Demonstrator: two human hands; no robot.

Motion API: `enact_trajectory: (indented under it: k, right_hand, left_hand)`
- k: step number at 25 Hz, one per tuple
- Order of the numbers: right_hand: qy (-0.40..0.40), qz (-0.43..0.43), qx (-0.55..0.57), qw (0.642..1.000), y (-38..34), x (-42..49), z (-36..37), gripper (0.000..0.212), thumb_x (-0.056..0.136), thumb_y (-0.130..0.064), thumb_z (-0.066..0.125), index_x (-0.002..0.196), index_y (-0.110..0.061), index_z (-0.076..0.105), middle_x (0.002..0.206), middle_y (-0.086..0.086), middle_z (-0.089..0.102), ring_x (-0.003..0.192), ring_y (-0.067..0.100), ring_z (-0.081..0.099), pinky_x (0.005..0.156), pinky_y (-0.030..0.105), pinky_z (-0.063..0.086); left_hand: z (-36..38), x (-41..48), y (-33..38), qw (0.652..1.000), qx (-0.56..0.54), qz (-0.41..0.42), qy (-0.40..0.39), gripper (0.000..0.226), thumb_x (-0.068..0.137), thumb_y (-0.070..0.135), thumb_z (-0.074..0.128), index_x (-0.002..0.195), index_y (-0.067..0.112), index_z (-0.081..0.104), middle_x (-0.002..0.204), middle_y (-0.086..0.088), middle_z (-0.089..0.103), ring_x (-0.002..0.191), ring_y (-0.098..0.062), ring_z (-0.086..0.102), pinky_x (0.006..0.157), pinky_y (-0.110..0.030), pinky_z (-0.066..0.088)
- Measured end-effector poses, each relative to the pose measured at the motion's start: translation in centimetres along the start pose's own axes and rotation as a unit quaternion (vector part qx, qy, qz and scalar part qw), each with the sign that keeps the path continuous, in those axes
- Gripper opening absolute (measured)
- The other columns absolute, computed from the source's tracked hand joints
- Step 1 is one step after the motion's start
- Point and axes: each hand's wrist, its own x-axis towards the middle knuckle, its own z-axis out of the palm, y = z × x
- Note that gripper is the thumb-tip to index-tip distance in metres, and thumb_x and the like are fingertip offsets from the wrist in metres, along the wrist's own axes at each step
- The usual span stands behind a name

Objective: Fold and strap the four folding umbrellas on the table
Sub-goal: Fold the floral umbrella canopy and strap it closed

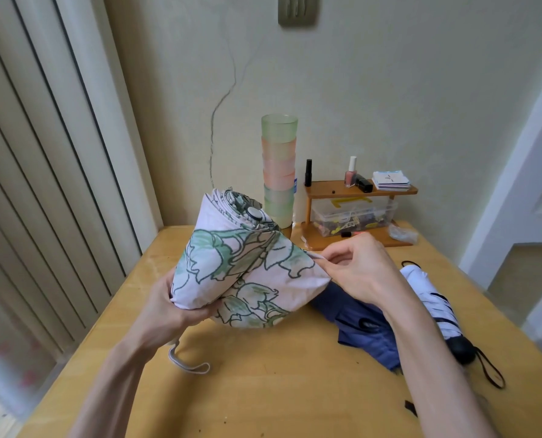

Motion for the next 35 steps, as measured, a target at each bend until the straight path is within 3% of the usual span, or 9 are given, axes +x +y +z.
enact_trajectory:
  k: [7, 14, 19, 21, 24, 27, 30, 33, 35]
  right_hand:
    - [0.05, -0.014, 0.021, 0.998, -0.1, 0.1, 0.5, 0.01, 0.083, -0.029, 0.09, 0.075, -0.026, 0.084, 0.064, -0.015, 0.074, 0.061, -0.003, 0.065, 0.053, 0.01, 0.047]
    - [0.123, -0.052, 0.055, 0.99, -0.2, 0.1, 1.0, 0.026, 0.078, -0.03, 0.092, 0.063, -0.022, 0.072, 0.061, -0.012, 0.07, 0.055, 0.002, 0.059, 0.053, 0.017, 0.045]
    - [0.027, -0.125, 0.224, 0.966, -0.6, 0.2, 1.0, 0.021, 0.096, -0.039, 0.07, 0.095, -0.018, 0.073, 0.093, -0.003, 0.074, 0.089, 0.018, 0.07, 0.078, 0.034, 0.054]
    - [-0.004, -0.13, 0.187, 0.974, -0.2, 0.3, 1.1, 0.025, 0.096, -0.045, 0.07, 0.095, -0.021, 0.075, 0.094, -0.002, 0.073, 0.091, 0.021, 0.067, 0.077, 0.039, 0.051]
    - [0.002, -0.128, 0.068, 0.989, 0.8, 0.4, 0.9, 0.017, 0.092, -0.047, 0.076, 0.103, -0.034, 0.075, 0.102, -0.014, 0.069, 0.096, 0.007, 0.064, 0.078, 0.029, 0.051]
    - [-0.017, -0.115, 0.026, 0.993, 1.4, 0.5, 0.2, 0.014, 0.097, -0.043, 0.07, 0.09, -0.032, 0.075, 0.085, -0.006, 0.068, 0.079, 0.017, 0.06, 0.076, 0.041, 0.051]
    - [-0.03, -0.089, 0.115, 0.989, 1.3, 0.6, 0.1, 0.016, 0.102, -0.022, 0.069, 0.087, -0.021, 0.076, 0.084, -0.001, 0.075, 0.078, 0.014, 0.068, 0.08, 0.04, 0.055]
    - [0.005, -0.074, 0.236, 0.969, 0.0, 0.3, 1.4, 0.009, 0.104, -0.013, 0.065, 0.108, -0.014, 0.073, 0.094, -0.006, 0.079, 0.085, 0.005, 0.073, 0.077, 0.028, 0.055]
    - [-0.039, -0.034, 0.363, 0.93, -0.7, -0.1, 2.0, 0.045, 0.099, -0.017, 0.073, 0.14, -0.022, 0.057, 0.122, -0.004, 0.076, 0.109, 0.012, 0.075, 0.087, 0.031, 0.061]
  left_hand:
    - [0.1, 0.1, -0.4, 0.999, -0.003, -0.004, 0.038, 0.06, 0.07, -0.021, 0.084, 0.114, 0.016, 0.068, 0.098, 0.005, 0.081, 0.083, -0.009, 0.077, 0.066, -0.02, 0.06]
    - [0.2, 0.2, 0.0, 0.998, -0.012, -0.002, 0.066, 0.052, 0.055, 0.01, 0.083, 0.105, 0.018, 0.067, 0.084, -0.001, 0.077, 0.063, -0.01, 0.069, 0.052, -0.026, 0.057]
    - [1.0, 0.2, 0.1, 0.998, -0.047, -0.029, 0.04, 0.053, 0.059, 0.012, 0.085, 0.11, 0.015, 0.069, 0.094, -0.005, 0.08, 0.074, -0.019, 0.076, 0.056, -0.032, 0.059]
    - [1.1, 0.2, 0.2, 0.998, -0.048, -0.036, 0.035, 0.054, 0.059, 0.013, 0.086, 0.11, 0.015, 0.069, 0.095, -0.005, 0.08, 0.073, -0.019, 0.076, 0.056, -0.034, 0.059]
    - [0.9, 0.1, 0.1, 0.997, -0.052, -0.04, 0.027, 0.056, 0.058, 0.013, 0.087, 0.11, 0.015, 0.068, 0.096, -0.003, 0.081, 0.076, -0.019, 0.077, 0.056, -0.031, 0.059]
    - [0.5, 0.0, 0.2, 0.997, -0.053, -0.047, 0.018, 0.058, 0.058, 0.014, 0.088, 0.113, 0.014, 0.068, 0.098, -0.006, 0.081, 0.079, -0.025, 0.078, 0.058, -0.035, 0.061]
    - [0.5, 0.2, 0.3, 0.997, -0.061, -0.057, 0.006, 0.056, 0.06, 0.014, 0.087, 0.112, 0.009, 0.068, 0.096, -0.011, 0.08, 0.075, -0.027, 0.077, 0.056, -0.036, 0.059]
    - [1.3, 0.5, -0.1, 0.993, -0.094, -0.073, 0.011, 0.06, 0.061, 0.015, 0.089, 0.117, 0.005, 0.067, 0.103, -0.014, 0.08, 0.082, -0.033, 0.077, 0.06, -0.038, 0.06]
    - [1.9, 0.8, -0.3, 0.988, -0.124, -0.084, 0.034, 0.06, 0.061, 0.016, 0.09, 0.116, 0.004, 0.069, 0.106, -0.018, 0.079, 0.084, -0.036, 0.076, 0.063, -0.04, 0.061]
